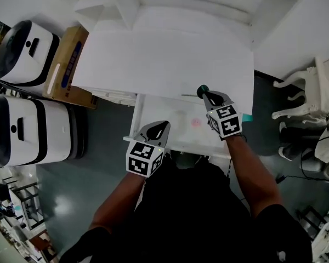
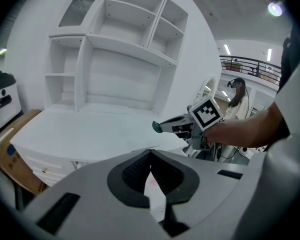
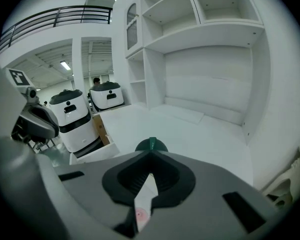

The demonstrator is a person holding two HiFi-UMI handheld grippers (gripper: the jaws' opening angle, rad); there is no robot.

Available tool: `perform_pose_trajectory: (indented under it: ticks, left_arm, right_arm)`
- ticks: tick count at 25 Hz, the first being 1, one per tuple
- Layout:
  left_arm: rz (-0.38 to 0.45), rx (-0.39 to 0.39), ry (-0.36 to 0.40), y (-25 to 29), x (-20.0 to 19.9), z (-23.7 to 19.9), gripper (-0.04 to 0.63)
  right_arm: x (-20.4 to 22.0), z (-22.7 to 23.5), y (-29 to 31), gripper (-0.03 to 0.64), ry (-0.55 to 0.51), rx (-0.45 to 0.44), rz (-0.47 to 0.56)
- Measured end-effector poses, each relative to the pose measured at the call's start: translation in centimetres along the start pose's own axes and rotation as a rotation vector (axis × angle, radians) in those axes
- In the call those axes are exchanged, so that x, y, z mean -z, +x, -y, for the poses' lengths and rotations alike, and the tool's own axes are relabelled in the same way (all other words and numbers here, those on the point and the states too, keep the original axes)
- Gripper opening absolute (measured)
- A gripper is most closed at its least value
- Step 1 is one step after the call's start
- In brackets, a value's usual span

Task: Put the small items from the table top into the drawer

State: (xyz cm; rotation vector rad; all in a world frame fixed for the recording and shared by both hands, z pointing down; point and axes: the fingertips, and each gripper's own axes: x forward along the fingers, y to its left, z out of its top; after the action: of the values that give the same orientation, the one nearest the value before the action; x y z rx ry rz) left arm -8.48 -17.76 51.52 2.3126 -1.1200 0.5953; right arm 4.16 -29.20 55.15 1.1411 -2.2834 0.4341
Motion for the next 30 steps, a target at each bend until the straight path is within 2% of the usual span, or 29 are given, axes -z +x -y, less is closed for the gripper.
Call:
perform_pose_trajectory:
  ticks: [5, 9, 15, 19, 23, 30]
  left_arm:
    - [-0.022, 0.025, 0.01, 0.8, 0.5, 1.0, 0.003]
    - [-0.042, 0.045, 0.014, 1.6, 0.8, 1.9, 0.003]
    - [-0.063, 0.059, 0.025, 2.4, 1.1, 2.5, 0.003]
    - [-0.072, 0.07, 0.005, 2.8, 1.4, 3.0, 0.003]
    - [-0.082, 0.071, -0.008, 3.0, 1.8, 3.3, 0.003]
    - [-0.144, 0.067, -0.017, 3.1, 3.7, 3.1, 0.003]
  right_arm:
    - [0.9, -0.4, -3.4, 0.029, 0.001, -0.003, 0.015]
    - [3.7, -0.6, -5.3, 0.029, 0.0, 0.006, -0.024]
    - [10.5, -0.6, -5.1, 0.029, 0.005, 0.016, -0.152]
    - [15.0, -0.5, -3.7, 0.029, -0.02, 0.008, -0.251]
    - [18.3, -0.3, -2.2, 0.029, -0.07, -0.002, -0.328]
    - [23.8, 0.9, 0.0, 0.029, -0.081, 0.004, -0.464]
